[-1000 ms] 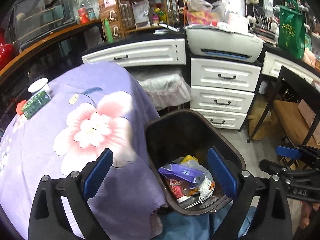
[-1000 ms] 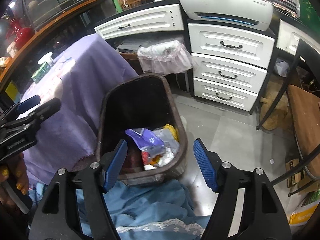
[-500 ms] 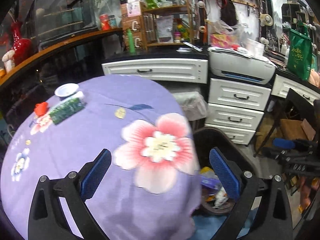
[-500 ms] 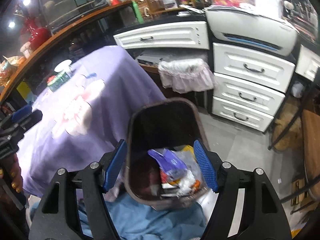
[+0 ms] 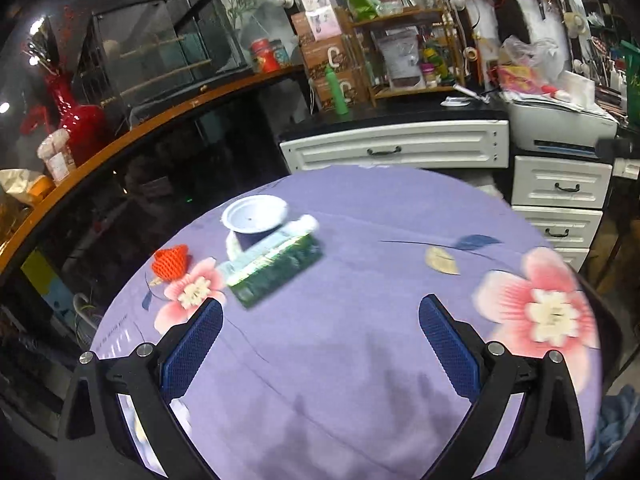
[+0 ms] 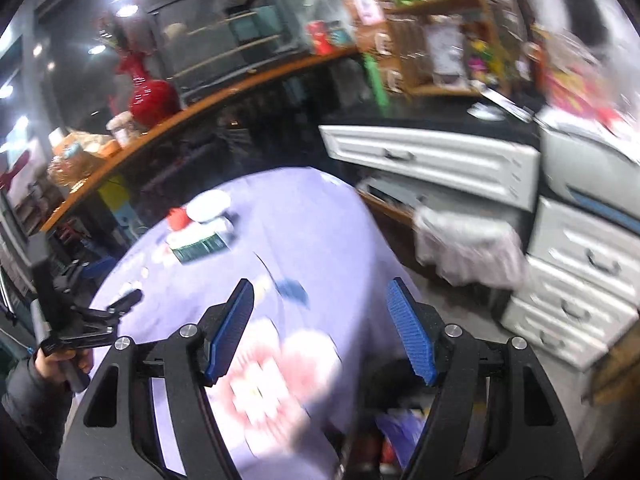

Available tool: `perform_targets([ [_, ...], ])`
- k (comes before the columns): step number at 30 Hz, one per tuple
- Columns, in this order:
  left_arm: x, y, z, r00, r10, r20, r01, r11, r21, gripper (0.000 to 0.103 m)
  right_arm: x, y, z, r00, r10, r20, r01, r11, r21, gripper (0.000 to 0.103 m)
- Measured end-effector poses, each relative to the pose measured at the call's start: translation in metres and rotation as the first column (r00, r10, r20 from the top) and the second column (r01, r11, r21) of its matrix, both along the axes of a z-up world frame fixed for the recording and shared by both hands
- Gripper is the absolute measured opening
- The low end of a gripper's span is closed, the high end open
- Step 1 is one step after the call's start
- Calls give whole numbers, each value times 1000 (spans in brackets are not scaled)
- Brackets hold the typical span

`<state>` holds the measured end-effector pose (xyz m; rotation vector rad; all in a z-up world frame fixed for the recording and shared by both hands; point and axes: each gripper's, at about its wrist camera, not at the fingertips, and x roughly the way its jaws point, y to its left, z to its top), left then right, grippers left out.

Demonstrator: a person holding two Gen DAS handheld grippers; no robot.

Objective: Collect trash
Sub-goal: 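Move both tools back over the table toward the carton and cup, then grasp the green milk carton with the left tool and lift it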

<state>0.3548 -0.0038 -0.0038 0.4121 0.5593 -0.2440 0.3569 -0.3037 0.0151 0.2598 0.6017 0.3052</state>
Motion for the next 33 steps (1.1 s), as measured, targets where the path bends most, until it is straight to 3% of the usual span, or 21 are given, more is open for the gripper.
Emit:
perform_targets([
  [6, 69, 21, -6, 996, -30, -86, 30, 1000, 6, 97, 66, 50, 6, 993, 113, -37, -113, 994, 5, 69],
  [16, 139, 9, -41, 965, -156, -210, 194, 965, 177, 97, 108, 75, -21, 983, 150, -109, -152, 988, -7, 69],
  [24, 155, 2, -57, 934, -206, -293, 278, 932, 231, 70, 125, 78, -40, 978, 157, -140, -164, 985, -43, 69],
  [27, 156, -3, -62, 936, -210, -283, 289, 918, 272, 67, 127, 81, -43, 976, 160, -146, -168, 985, -44, 69],
  [33, 143, -2, -56, 948, -208, -239, 268, 929, 256, 54, 133, 91, -42, 974, 174, -144, -183, 982, -52, 69],
])
